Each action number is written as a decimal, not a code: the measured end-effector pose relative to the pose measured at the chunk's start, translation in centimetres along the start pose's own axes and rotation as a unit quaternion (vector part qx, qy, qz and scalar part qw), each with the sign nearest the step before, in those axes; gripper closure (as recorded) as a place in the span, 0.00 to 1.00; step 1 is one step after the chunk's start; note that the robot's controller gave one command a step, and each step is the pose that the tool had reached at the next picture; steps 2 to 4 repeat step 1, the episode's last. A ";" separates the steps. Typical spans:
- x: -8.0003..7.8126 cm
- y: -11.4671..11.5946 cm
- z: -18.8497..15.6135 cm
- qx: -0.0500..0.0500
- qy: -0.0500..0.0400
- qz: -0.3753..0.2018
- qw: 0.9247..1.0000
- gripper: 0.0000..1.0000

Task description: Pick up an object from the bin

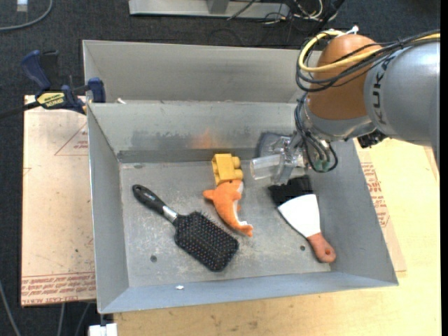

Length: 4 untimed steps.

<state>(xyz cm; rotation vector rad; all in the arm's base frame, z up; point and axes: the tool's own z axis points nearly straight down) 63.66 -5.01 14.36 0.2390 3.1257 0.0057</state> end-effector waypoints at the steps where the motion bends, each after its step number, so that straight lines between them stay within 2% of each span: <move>1: -0.1 0.0 -2.1 0.000 -0.002 0.000 1.000 1.00; 4: -0.1 0.0 -2.1 0.000 -0.002 0.000 1.000 1.00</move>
Offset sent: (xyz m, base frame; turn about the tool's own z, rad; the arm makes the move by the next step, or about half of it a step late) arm 0.0000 0.0000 0.0092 0.0000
